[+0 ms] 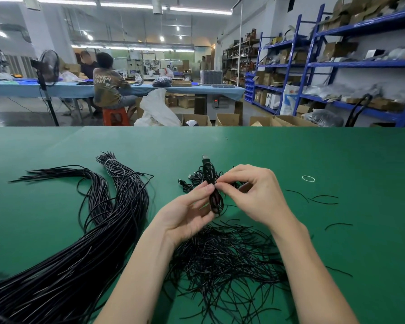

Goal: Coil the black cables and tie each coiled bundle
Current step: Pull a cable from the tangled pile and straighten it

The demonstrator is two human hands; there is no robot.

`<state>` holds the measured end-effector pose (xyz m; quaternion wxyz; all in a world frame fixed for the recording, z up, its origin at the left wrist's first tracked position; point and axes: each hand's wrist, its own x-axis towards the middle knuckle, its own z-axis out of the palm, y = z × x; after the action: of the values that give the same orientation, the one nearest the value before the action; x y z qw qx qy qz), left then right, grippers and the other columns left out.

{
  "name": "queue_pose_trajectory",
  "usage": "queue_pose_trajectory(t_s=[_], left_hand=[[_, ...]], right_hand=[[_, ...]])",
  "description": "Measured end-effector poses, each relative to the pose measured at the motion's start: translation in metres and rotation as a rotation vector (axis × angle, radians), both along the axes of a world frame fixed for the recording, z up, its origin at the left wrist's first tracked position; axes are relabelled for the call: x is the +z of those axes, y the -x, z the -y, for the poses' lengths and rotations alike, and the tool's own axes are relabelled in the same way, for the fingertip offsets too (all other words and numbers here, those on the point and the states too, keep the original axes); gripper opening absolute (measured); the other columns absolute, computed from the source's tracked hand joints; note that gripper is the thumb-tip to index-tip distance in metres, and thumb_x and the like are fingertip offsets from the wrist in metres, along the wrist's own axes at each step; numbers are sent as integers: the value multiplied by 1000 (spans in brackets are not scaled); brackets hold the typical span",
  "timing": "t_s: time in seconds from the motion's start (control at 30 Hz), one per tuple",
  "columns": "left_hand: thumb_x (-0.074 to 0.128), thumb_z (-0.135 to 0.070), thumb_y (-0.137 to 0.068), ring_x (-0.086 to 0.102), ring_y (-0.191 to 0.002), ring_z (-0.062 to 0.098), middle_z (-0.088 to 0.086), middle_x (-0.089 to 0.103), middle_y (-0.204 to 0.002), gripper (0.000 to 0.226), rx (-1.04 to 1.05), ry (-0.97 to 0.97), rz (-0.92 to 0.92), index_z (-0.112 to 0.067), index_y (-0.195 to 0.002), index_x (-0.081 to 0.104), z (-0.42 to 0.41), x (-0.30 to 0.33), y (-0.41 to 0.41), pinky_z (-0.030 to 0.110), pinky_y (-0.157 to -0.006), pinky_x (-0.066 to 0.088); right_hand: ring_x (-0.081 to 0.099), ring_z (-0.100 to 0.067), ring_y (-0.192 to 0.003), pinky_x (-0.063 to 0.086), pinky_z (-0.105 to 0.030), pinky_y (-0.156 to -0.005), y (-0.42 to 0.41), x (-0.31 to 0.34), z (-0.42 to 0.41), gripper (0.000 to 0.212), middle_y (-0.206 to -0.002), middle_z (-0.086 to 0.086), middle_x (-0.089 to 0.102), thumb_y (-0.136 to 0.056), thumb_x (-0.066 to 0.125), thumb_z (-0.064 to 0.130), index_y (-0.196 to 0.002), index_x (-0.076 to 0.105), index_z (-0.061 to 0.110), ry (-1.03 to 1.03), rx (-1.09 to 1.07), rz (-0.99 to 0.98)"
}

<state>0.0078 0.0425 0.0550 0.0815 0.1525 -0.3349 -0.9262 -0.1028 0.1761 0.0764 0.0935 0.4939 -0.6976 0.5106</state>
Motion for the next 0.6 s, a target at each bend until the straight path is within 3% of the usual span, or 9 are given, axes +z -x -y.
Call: queue_pose_trajectory(t_s=[0.2, 0.33, 0.47, 0.6], left_hand=[[81, -12, -61, 66, -81, 12, 4, 76, -100, 52, 41, 232, -7, -13, -111, 67, 8, 5, -1, 23, -73, 57], [82, -14, -65, 62, -94, 19, 12, 72, -112, 63, 21, 367, -27, -4, -125, 65, 13, 4, -3, 30, -92, 52], [82, -18, -66, 69, -109, 27, 15, 73, -115, 52, 134, 630, -126, -1, -115, 72, 10, 3, -4, 33, -98, 54], [82, -6, -76, 73, -101, 21, 5, 78, -103, 28, 300, 952, -183, -11, -103, 78, 10, -3, -2, 26, -88, 56]], right_hand=[[70, 0, -70, 50, -14, -66, -4, 4, 3, 12, -76, 13, 77, -81, 86, 14, -78, 82, 25, 26, 32, 244], [62, -2, -61, 48, -16, -54, -5, 6, 2, 15, -71, 5, 77, -81, 84, 11, -75, 81, 25, 5, 113, 515], [63, -3, -63, 48, -15, -55, -4, 2, 2, 11, -73, 0, 76, -79, 84, 10, -73, 82, 19, 6, 149, 772], [60, -4, -59, 45, -13, -51, 0, -4, 5, 12, -73, -4, 75, -80, 79, 6, -72, 82, 14, -16, 137, 934]])
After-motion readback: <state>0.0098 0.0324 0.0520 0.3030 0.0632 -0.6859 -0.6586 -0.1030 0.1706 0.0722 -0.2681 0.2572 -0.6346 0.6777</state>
